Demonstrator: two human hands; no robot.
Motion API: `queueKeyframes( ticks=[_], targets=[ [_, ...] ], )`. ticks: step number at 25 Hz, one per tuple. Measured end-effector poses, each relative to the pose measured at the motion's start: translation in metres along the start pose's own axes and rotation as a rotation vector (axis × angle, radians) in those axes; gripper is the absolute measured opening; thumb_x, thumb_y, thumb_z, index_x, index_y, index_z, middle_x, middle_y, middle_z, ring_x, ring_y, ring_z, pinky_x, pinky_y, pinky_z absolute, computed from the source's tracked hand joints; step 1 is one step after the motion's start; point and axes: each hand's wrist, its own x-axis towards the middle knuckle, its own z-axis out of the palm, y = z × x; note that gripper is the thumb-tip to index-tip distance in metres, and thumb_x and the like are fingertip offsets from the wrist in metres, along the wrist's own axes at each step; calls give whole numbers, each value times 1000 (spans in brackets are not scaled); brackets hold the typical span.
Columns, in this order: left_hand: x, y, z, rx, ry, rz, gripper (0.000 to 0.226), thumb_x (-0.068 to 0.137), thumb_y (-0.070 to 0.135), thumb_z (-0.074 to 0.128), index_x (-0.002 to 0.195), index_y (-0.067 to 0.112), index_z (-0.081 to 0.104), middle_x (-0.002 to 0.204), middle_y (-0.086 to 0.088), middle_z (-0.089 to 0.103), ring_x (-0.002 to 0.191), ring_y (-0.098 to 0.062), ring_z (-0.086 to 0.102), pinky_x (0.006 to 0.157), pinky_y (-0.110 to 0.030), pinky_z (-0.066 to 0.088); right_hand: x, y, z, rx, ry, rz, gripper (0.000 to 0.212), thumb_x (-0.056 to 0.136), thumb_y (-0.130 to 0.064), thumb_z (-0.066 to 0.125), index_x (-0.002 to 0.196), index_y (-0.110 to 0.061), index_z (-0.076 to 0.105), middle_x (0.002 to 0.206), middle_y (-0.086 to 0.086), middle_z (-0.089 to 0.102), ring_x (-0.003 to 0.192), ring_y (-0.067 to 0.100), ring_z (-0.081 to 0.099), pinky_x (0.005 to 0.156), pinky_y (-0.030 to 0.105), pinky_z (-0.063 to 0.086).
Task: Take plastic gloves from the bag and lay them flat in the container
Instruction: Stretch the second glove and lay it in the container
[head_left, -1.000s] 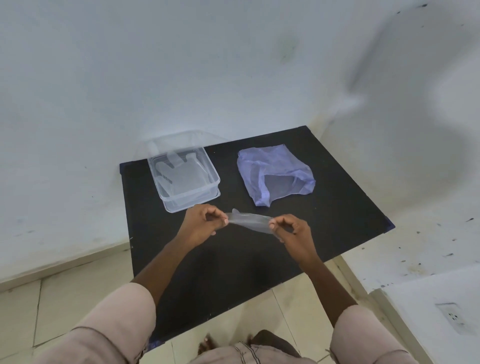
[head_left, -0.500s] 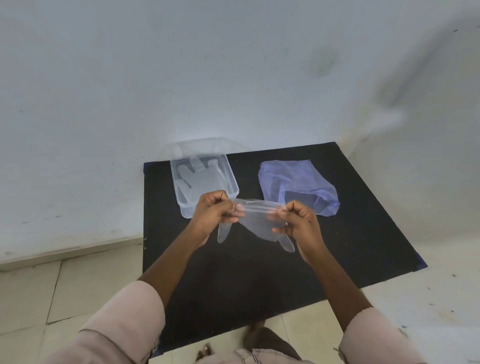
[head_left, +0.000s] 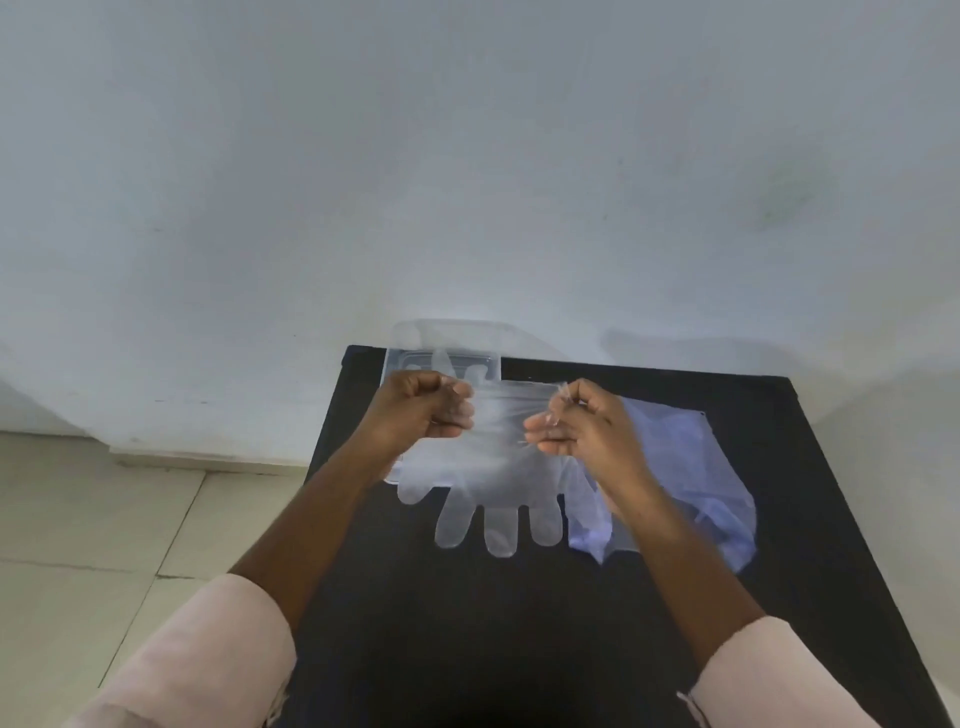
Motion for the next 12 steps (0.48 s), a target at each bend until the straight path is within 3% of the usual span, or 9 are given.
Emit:
queueKeyframes(
  ticks=[5, 12],
  targets=[
    [52, 33, -25, 49, 118, 2, 19, 95, 17, 57, 99, 2, 69, 84, -11, 72, 71, -16, 72, 71, -29, 59, 72, -38, 26, -41, -50, -15, 21, 90, -7, 48, 70, -16, 52, 81, 23, 71, 72, 31, 72, 63, 32, 54],
    [126, 60, -60, 68, 270, 37, 17, 91, 6, 55, 97, -1, 69, 87, -17, 69, 79, -29, 70, 72, -30, 58, 160, -62, 69, -95, 22, -66, 10, 88, -9, 46, 79, -9, 51, 81, 23, 67, 68, 27, 67, 65, 33, 53]
  ],
)
